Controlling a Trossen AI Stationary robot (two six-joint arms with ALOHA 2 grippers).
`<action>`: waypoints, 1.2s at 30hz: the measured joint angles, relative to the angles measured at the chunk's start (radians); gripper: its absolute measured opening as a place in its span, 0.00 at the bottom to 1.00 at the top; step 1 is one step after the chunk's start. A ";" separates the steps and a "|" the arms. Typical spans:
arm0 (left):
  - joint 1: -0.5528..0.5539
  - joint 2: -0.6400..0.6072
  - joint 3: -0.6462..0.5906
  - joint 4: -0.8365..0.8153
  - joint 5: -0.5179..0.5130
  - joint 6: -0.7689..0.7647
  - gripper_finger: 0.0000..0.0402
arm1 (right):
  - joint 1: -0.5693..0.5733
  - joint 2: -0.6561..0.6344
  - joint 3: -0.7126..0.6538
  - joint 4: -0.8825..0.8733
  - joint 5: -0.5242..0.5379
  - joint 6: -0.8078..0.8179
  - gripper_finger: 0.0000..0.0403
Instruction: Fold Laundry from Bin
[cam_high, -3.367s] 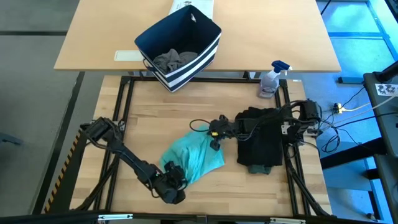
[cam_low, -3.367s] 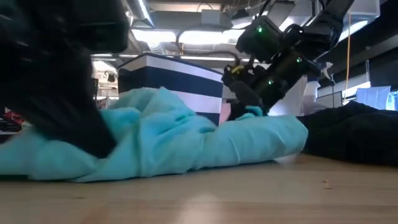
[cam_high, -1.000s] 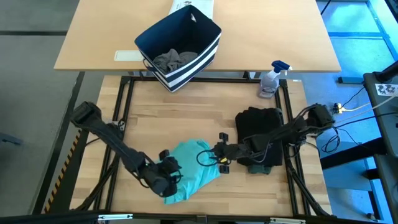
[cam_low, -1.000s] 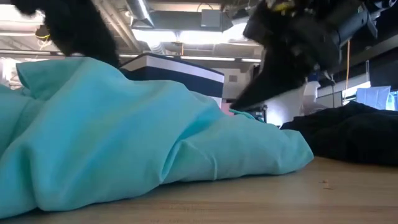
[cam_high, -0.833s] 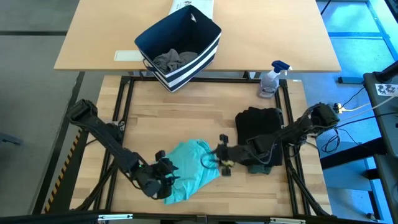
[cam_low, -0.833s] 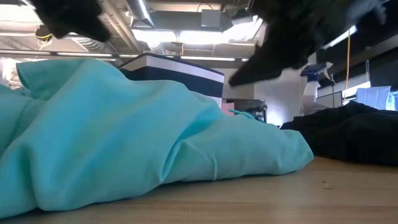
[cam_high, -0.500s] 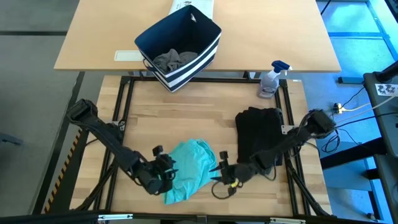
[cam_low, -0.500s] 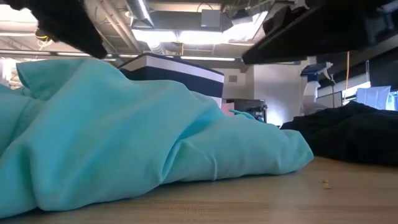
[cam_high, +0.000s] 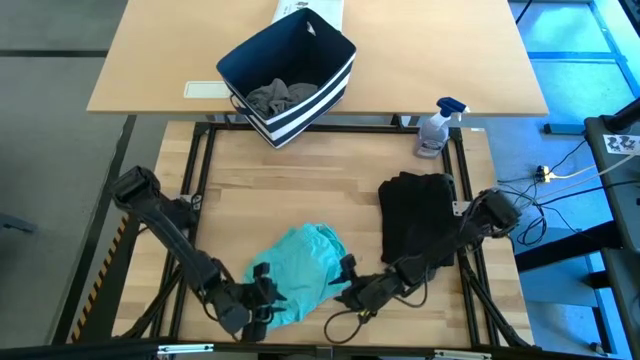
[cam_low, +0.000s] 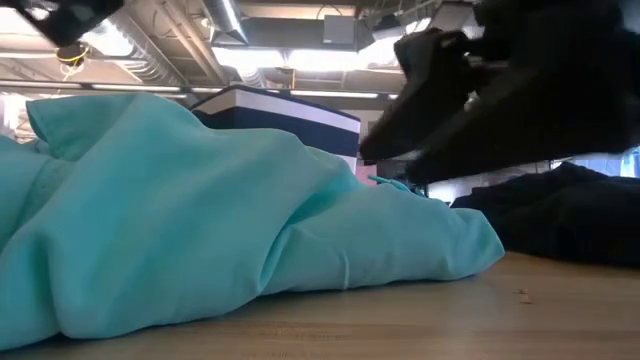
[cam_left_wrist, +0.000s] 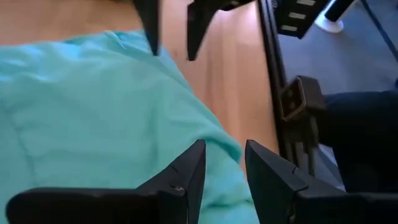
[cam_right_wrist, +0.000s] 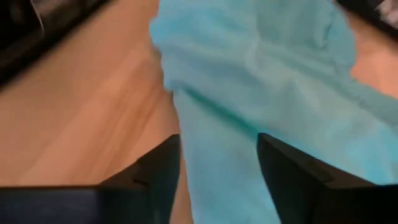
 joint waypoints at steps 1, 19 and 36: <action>-0.005 0.015 0.000 0.020 0.000 -0.006 0.26 | 0.000 0.012 0.014 -0.031 0.000 -0.008 0.55; -0.041 0.180 0.005 0.154 0.000 0.025 0.26 | -0.005 0.150 0.108 -0.245 0.218 -0.139 0.63; 0.035 0.111 0.005 0.110 -0.013 0.222 0.26 | -0.067 0.022 0.098 -0.591 0.390 0.135 0.42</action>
